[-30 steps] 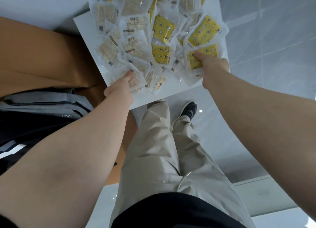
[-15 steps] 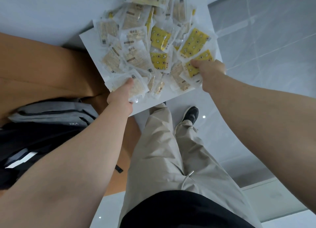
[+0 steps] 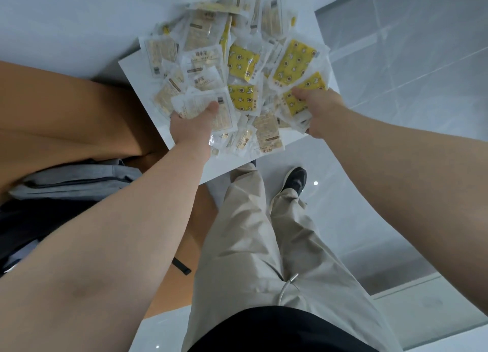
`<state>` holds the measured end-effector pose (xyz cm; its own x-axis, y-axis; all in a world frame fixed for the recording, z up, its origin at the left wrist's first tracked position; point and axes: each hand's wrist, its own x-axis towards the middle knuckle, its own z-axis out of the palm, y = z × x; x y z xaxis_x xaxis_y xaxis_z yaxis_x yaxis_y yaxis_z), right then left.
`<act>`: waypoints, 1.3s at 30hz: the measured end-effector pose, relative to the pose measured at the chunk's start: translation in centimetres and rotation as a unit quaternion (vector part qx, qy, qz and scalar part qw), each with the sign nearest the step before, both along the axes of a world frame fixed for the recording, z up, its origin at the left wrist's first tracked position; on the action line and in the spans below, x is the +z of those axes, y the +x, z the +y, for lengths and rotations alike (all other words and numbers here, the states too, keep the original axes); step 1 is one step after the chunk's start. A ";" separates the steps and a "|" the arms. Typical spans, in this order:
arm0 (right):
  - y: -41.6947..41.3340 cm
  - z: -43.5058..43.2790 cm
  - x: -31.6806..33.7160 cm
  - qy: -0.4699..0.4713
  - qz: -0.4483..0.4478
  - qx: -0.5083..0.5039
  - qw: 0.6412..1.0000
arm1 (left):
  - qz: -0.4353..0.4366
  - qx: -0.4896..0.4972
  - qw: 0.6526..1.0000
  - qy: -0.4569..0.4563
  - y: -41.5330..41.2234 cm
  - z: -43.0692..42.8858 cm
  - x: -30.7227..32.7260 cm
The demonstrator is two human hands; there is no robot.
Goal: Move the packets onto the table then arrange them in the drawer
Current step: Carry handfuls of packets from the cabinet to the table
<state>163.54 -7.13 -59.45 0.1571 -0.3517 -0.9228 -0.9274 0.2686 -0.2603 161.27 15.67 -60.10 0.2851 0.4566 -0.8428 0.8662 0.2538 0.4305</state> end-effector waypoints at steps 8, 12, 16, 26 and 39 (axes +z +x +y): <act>0.5 0.1 -1.2 0.017 -0.017 0.005 1.000 | -0.025 -0.131 0.980 0.149 1.6 -0.9 -1.4; 0.3 0.1 -1.1 0.030 -0.016 -0.009 0.999 | -0.029 -0.162 0.970 0.177 1.8 -0.3 -1.4; 0.1 0.1 -0.3 0.036 -0.010 -0.018 0.999 | -0.031 -0.144 0.975 0.165 2.5 0.1 -1.0; 0.7 -0.5 2.8 0.021 -0.027 0.006 0.999 | 0.023 -0.136 0.985 0.101 4.1 -0.2 1.0; -1.5 -0.5 5.8 0.034 -0.029 -0.039 0.998 | 0.013 -0.138 0.990 0.032 5.2 -1.7 4.1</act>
<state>162.00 -7.66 -53.67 0.1865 -0.3014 -0.9351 -0.8870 0.3577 -0.2922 166.52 14.02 -56.00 0.3848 0.4161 -0.8239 0.9099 -0.0210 0.4143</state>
